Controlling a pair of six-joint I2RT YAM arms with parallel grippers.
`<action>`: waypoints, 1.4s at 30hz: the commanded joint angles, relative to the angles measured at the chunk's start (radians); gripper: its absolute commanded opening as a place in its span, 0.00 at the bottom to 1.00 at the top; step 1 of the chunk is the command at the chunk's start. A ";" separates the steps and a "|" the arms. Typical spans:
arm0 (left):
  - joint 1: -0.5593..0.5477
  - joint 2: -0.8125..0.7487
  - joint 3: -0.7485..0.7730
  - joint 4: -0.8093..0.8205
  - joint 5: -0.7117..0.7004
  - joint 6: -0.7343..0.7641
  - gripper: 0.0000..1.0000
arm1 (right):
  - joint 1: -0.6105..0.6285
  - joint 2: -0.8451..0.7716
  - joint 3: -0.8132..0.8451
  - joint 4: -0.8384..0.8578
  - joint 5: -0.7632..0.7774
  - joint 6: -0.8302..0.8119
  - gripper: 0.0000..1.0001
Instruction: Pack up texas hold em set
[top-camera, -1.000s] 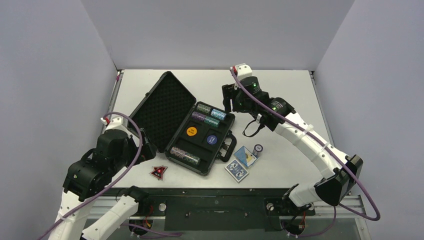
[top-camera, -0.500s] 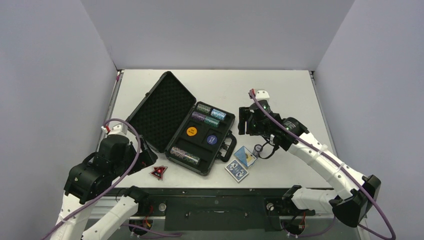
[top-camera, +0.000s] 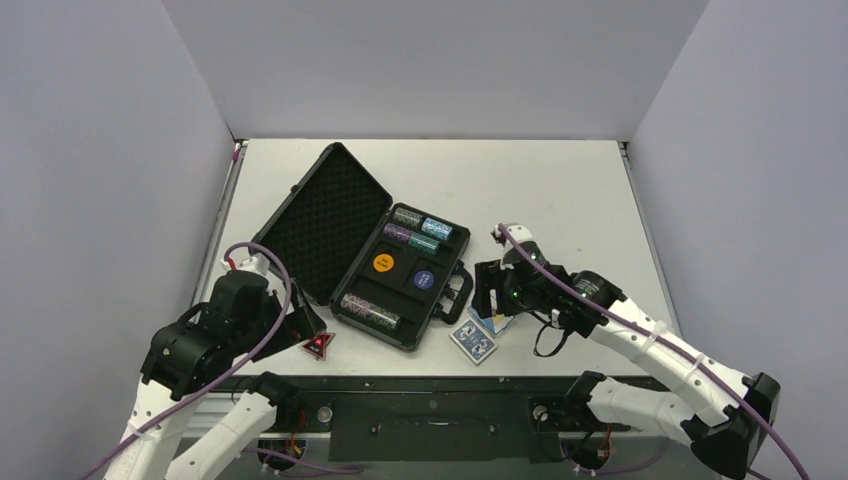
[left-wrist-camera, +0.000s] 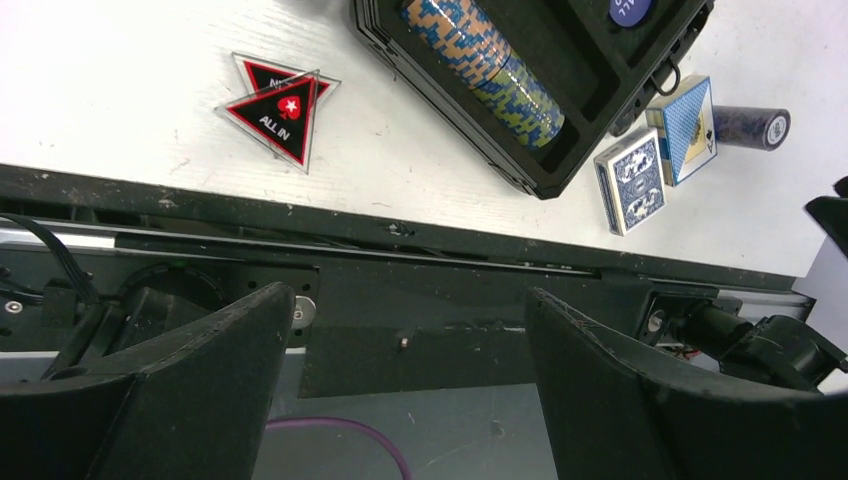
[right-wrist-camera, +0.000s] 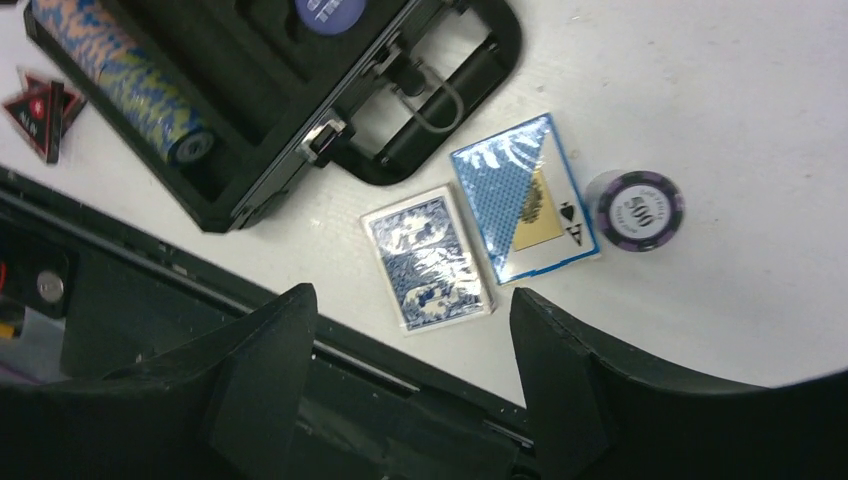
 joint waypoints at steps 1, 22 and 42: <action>0.003 -0.029 -0.017 0.040 0.041 -0.017 0.83 | 0.095 0.034 0.010 0.006 -0.014 -0.051 0.68; 0.003 -0.129 -0.060 -0.002 0.152 0.175 0.83 | 0.303 0.380 0.041 0.078 0.117 -0.162 0.71; 0.003 -0.104 -0.041 0.096 0.039 0.090 0.84 | 0.168 0.456 -0.119 0.220 -0.063 -0.202 0.68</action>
